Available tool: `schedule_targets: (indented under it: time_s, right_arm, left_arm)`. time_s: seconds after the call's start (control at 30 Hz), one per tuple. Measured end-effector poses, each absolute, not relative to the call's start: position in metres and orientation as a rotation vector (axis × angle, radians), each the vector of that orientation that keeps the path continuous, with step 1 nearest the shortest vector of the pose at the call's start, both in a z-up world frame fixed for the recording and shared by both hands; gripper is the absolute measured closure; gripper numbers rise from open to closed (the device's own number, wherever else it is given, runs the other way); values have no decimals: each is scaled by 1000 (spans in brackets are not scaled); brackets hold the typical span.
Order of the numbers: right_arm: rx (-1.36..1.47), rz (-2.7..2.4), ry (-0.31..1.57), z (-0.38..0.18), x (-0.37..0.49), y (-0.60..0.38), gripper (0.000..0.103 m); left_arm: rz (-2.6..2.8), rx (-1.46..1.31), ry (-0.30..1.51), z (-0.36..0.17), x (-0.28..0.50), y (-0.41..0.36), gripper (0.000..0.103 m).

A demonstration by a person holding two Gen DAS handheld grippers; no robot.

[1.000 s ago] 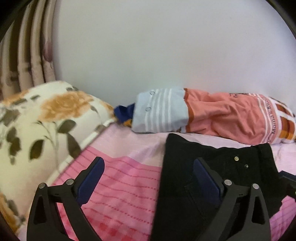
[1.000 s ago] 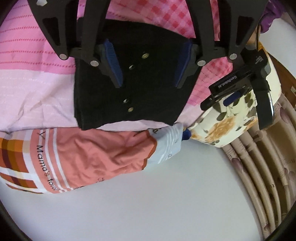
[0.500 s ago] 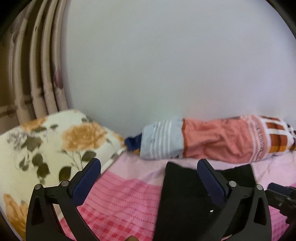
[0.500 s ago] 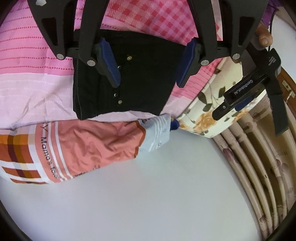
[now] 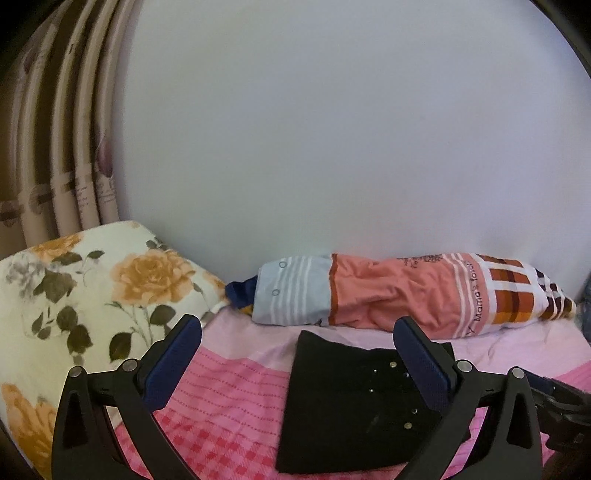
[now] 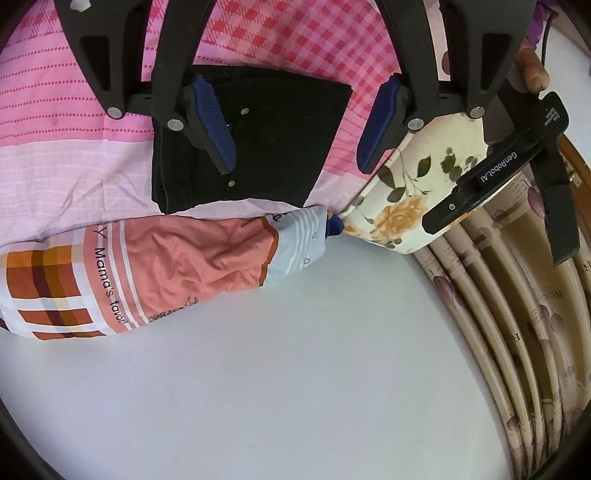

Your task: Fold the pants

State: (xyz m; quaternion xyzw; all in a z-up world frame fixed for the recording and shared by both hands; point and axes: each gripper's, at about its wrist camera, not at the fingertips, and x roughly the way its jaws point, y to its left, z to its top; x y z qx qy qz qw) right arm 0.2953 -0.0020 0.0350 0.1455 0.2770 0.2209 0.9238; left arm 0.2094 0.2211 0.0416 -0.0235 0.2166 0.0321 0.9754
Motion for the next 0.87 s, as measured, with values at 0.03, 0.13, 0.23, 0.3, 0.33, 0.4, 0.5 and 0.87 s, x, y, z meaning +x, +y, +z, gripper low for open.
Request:
schedule_targets:
  time_s: [0.03, 0.13, 0.23, 0.3, 0.33, 0.4, 0.5, 0.87]
  right_arm:
    - [295, 455, 571, 35, 294, 0, 37]
    - [294, 465, 579, 35, 293, 6, 37]
    - [276, 474, 588, 34, 292, 15, 35]
    - [269, 488, 599, 31, 293, 22, 33]
    - [261, 494, 609, 30, 295, 27, 33]
    - [253, 507, 623, 27, 299, 36, 33]
    - [230, 539, 646, 22, 305, 57, 29]
    - [168, 638, 739, -1, 351, 153, 15]
  left_arm:
    - [70, -52, 444, 42, 209, 224, 0]
    - [75, -67, 456, 40, 206, 232, 0]
    - [77, -88, 474, 37, 203, 241, 0]
    - [98, -104, 480, 33, 200, 250, 0]
    - [105, -115, 482, 31, 199, 255, 0]
    - [131, -142, 495, 24, 197, 266, 0]
    - [240, -161, 509, 11, 193, 286, 0]
    - [474, -277, 580, -45, 185, 385, 0]
